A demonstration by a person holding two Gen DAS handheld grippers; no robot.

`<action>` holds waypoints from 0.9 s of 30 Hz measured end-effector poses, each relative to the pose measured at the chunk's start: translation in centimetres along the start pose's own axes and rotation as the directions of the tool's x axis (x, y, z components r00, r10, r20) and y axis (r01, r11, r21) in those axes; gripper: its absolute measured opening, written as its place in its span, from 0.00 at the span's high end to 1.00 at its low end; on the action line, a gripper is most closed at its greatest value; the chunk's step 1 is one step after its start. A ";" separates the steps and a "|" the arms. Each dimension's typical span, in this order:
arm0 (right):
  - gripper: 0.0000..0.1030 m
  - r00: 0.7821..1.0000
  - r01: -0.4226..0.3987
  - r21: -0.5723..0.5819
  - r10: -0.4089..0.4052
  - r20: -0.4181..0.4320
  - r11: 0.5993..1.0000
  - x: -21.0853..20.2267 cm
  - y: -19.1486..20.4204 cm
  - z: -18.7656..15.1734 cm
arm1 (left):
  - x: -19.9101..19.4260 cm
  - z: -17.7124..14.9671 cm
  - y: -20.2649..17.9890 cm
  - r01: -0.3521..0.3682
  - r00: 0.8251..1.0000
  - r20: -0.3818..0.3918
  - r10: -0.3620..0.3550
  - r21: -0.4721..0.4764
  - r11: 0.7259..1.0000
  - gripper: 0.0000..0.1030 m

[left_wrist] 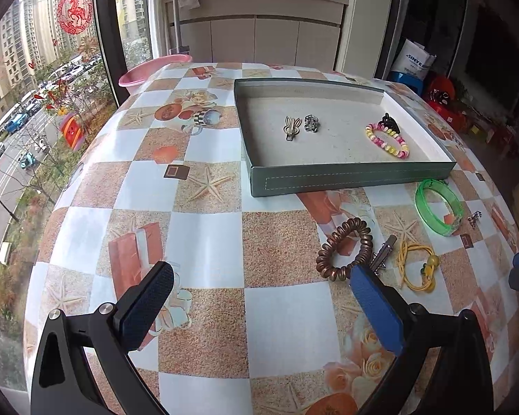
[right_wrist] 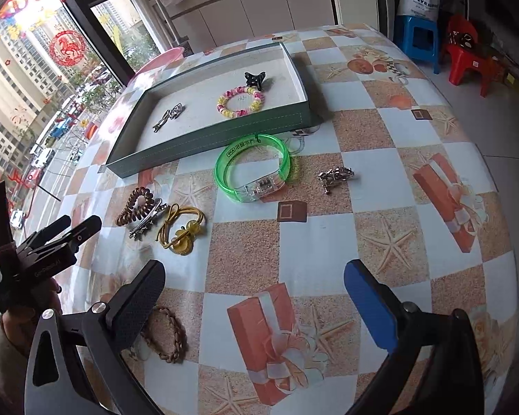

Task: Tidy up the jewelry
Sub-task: 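Withdraw both tools from the tray toward the brown coil hair tie and green bangle, then grasp and lift the brown coil hair tie with the left tool while the right tool grasps the green bangle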

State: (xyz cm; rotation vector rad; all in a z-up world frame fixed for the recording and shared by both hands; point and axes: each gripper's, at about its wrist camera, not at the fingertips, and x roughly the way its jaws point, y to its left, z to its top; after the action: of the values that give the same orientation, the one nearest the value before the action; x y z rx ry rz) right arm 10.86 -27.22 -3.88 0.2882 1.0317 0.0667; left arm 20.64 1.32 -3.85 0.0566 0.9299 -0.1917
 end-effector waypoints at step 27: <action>0.13 0.980 0.193 -0.122 -0.198 -0.030 0.974 7.1 -0.1 8.2 | 4.3 2.0 -3.2 0.011 0.998 -0.061 -0.004 0.116 0.993 0.00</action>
State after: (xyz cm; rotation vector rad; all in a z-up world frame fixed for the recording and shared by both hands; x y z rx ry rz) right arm 21.54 -27.63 -5.93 0.0765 1.0885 -0.0442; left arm 24.12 -2.73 -5.95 0.1670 0.9787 -0.2519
